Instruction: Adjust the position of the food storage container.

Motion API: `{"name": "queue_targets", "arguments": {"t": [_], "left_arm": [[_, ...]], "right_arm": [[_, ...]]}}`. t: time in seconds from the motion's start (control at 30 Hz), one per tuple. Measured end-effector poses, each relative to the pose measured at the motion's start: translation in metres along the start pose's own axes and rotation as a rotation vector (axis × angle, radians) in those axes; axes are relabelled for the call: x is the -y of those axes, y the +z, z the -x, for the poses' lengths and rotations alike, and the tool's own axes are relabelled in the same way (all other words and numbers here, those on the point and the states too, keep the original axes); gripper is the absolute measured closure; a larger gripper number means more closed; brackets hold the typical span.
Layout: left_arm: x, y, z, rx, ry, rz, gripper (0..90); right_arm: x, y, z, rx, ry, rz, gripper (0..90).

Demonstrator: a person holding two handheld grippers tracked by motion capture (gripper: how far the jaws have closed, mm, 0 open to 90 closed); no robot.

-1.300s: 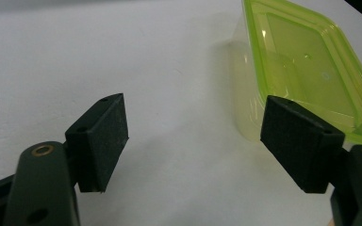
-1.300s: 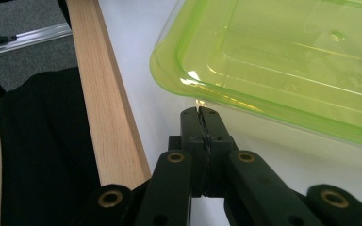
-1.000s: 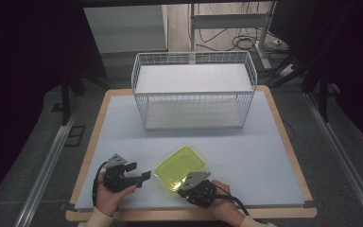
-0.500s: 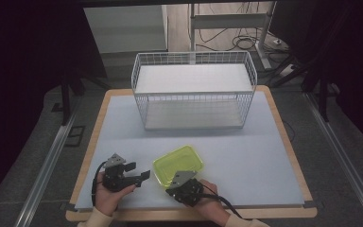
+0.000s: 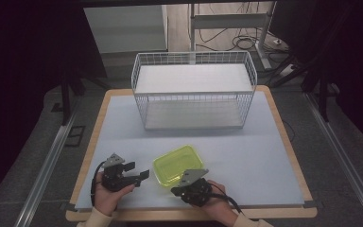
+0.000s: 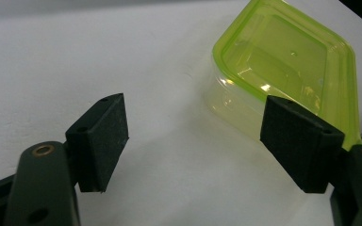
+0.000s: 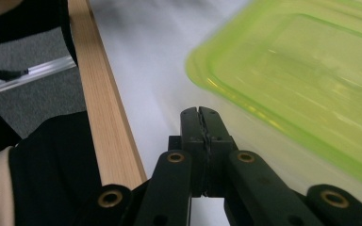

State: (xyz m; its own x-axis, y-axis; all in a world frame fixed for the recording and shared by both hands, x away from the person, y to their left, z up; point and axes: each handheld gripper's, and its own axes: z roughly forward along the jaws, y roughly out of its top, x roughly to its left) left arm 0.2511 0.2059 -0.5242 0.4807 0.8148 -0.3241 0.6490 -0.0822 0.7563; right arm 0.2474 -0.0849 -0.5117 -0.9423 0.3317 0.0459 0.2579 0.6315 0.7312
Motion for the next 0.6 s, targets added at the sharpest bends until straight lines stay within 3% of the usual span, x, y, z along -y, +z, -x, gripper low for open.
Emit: {"name": "queue_targets", "arguments": {"t": [0.03, 0.1, 0.23, 0.37, 0.43, 0.47, 0.5, 0.6], "left_arm": [[0.0, 0.0, 0.0, -0.002, 0.001, -0.002, 23.5], [0.0, 0.0, 0.0, -0.004, -0.001, -0.003, 23.5], [0.0, 0.001, 0.001, -0.006, 0.004, -0.008, 23.5], [0.0, 0.002, 0.002, -0.004, 0.004, -0.01, 23.5], [0.0, 0.002, 0.001, -0.005, 0.005, -0.012, 23.5], [0.0, 0.002, 0.002, -0.004, 0.005, -0.008, 23.5], [0.0, 0.003, 0.002, -0.005, 0.007, -0.01, 23.5], [0.0, 0.003, 0.003, -0.006, 0.017, -0.015, 23.5]], "right_arm": [[0.006, -0.014, 0.005, 0.01, 0.016, 0.014, 89.7], [0.008, -0.02, 0.007, 0.013, 0.023, 0.022, 89.7], [0.01, -0.053, 0.025, 0.061, 0.058, 0.081, 89.7], [0.006, -0.065, 0.038, 0.088, 0.07, 0.11, 89.7], [-0.001, -0.069, 0.052, 0.113, 0.068, 0.113, 89.7], [-0.008, -0.068, 0.069, 0.131, 0.078, 0.122, 89.7], [-0.008, -0.068, 0.069, 0.131, 0.078, 0.122, 89.7], [-0.021, -0.063, 0.095, 0.155, 0.106, 0.131, 89.7]]}}
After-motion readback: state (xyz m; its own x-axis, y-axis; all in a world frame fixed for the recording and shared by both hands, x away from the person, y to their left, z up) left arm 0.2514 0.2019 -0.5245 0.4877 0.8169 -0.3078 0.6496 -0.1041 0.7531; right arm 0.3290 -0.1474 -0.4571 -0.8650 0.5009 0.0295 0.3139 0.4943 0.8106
